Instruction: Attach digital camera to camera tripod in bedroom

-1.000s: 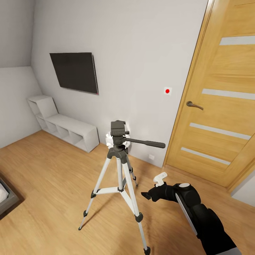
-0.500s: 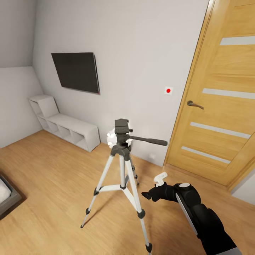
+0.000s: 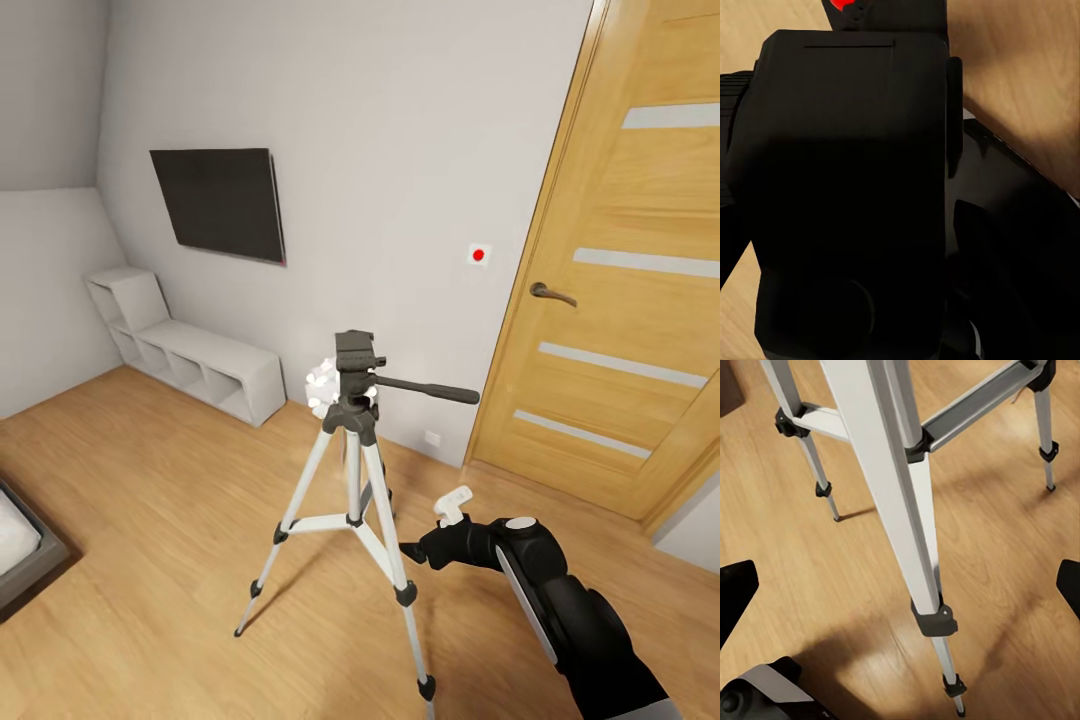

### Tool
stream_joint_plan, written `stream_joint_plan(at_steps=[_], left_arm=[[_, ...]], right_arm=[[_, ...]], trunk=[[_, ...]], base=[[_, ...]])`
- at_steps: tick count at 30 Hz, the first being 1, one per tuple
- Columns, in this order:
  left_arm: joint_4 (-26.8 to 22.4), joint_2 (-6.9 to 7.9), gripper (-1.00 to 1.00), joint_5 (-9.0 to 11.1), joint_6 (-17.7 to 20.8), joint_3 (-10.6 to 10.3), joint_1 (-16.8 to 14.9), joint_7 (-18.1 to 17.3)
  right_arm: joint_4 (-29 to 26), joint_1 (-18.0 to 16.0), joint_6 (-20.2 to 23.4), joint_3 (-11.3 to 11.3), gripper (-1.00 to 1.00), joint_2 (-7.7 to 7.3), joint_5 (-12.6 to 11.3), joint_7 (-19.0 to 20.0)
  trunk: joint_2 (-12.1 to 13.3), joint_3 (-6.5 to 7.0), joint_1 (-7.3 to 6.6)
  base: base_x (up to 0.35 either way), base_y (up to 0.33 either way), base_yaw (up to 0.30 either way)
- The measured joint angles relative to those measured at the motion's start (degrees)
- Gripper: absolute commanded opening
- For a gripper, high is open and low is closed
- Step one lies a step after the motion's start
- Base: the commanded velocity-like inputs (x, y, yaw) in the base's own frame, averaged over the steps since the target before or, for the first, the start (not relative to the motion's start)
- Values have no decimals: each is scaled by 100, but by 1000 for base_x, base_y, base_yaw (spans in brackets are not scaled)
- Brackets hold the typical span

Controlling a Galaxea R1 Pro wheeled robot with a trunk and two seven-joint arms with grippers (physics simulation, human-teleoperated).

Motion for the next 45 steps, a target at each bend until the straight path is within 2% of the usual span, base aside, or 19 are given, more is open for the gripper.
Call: stream_joint_plan(at_steps=[11, 21, 22, 23, 24, 25, 26, 28, 30, 33, 35, 45], left_arm=[[0, 0, -100, 0, 0, 0, 0, 0], [0, 0, -100, 0, 0, 0, 0, 0], [0, 0, -100, 0, 0, 0, 0, 0], [1, 0, -100, 0, 0, -1, -1, 0], [0, 0, -100, 0, 0, 0, 0, 0], [0, 0, -100, 0, 0, 0, 0, 0], [1, 0, -100, 0, 0, -1, 0, 0], [0, 0, -100, 0, 0, 0, 0, 1], [0, 0, -100, 0, 0, 0, 0, 1], [0, 0, -100, 0, 0, 0, 0, 0], [0, 0, -100, -1, 0, 0, 0, 0], [0, 0, -100, -1, 0, 0, 0, 0]], right_arm=[[9, 0, -2, 1, 100, 15, 0, -2], [11, 0, -92, 18, 100, 132, -4, -10], [15, 0, -113, 17, 100, 199, -6, -13], [58, 0, -187, 5, 100, 457, -20, -28], [78, -1, -218, 10, 100, 567, -6, -39], [86, -1, -228, 10, 100, 615, -1, -42], [104, -1, -252, 9, 100, 777, -12, -55], [109, -1, -280, -19, 100, 853, 0, -62], [125, -1, -439, -162, 100, 1027, 6, -166], [139, -15, -504, -221, 100, 1120, 27, -353], [159, -142, -532, -250, 100, 1175, 29, -561], [238, -319, -548, -298, 100, 1195, 37, -721]], trunk=[[0, 0, 0], [0, 0, 0], [0, 0, 0], [0, 0, 0], [0, 0, 0], [0, 0, 0], [0, 0, 0], [0, 0, 0], [0, 0, 0], [0, 0, 0], [0, 0, 0], [0, 0, 0]], base=[[-1, 1, 0], [0, 0, 0], [0, 0, 0], [0, 0, 0], [0, 0, 0], [0, 0, 0], [0, 0, 0], [0, 0, 0], [0, 0, 0], [0, 0, 0], [0, 0, 0], [0, 0, 0]])
